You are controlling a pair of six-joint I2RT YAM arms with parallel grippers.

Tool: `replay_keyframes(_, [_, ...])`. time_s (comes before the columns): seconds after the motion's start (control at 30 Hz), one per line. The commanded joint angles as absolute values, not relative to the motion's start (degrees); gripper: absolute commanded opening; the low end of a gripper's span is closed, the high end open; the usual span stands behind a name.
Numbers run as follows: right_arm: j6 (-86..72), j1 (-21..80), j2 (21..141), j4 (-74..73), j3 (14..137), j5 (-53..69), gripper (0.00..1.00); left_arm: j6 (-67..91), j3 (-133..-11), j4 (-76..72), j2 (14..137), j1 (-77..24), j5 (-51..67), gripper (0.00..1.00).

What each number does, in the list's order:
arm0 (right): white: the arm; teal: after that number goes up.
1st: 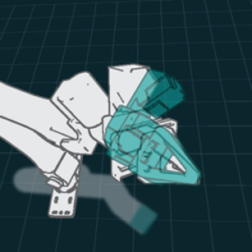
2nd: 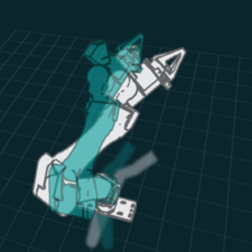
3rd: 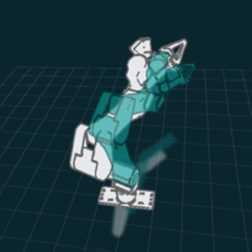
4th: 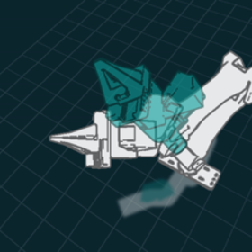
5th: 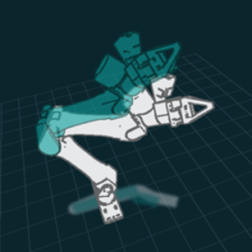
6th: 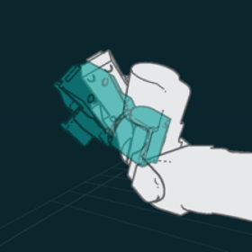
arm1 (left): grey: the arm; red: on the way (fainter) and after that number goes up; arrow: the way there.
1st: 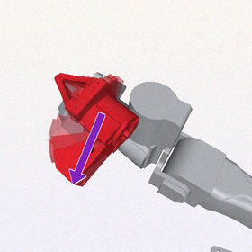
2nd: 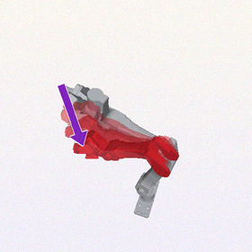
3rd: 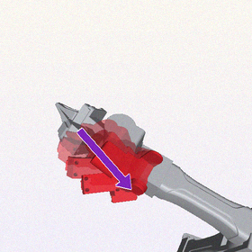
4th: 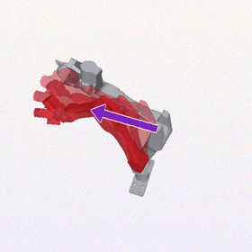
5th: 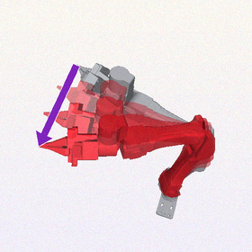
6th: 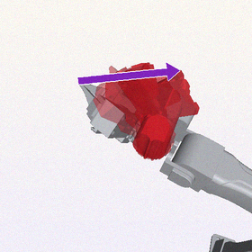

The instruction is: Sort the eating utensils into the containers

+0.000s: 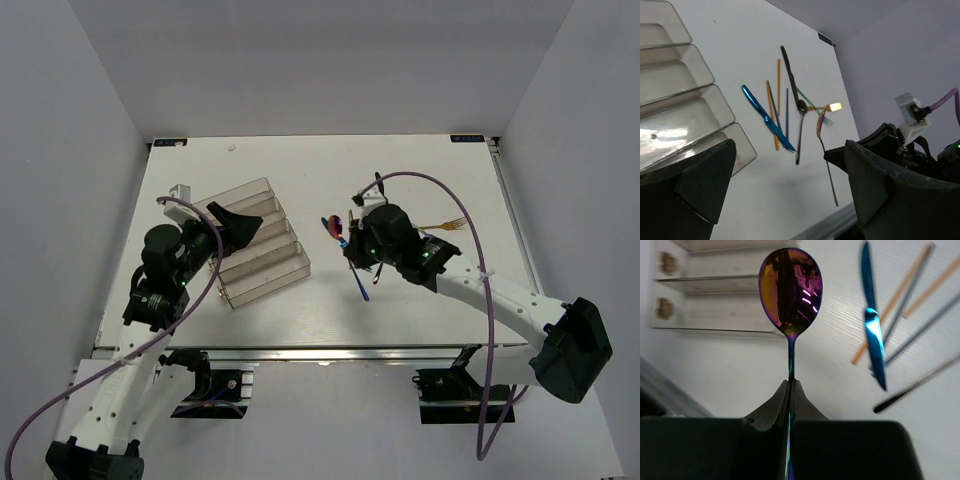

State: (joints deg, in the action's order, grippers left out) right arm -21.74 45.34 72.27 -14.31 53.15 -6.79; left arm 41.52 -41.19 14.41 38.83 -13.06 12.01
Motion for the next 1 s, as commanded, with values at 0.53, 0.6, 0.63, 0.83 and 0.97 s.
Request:
replay_keyframes(0.53, [-12.0,55.1,82.5,-20.4,75.5,1.8,0.00,39.8,-39.5,3.7,45.8,-18.3,25.5,0.96])
replay_keyframes(0.6, [-12.0,55.5,83.4,-22.4,77.2,1.8,0.00,37.6,-40.8,6.1,47.4,-18.6,24.9,0.96])
replay_keyframes(0.63, [-11.7,56.1,84.1,-22.9,77.6,1.8,0.00,37.3,-41.0,6.8,48.0,-18.8,24.5,0.96])
replay_keyframes(0.83, [-10.7,58.7,85.6,-25.0,80.7,0.9,0.00,36.6,-41.3,6.6,50.3,-19.5,23.4,0.89])
replay_keyframes(0.97, [-10.4,59.7,86.3,-25.0,81.3,1.5,0.00,36.2,-41.3,7.1,50.8,-20.0,21.4,0.83])
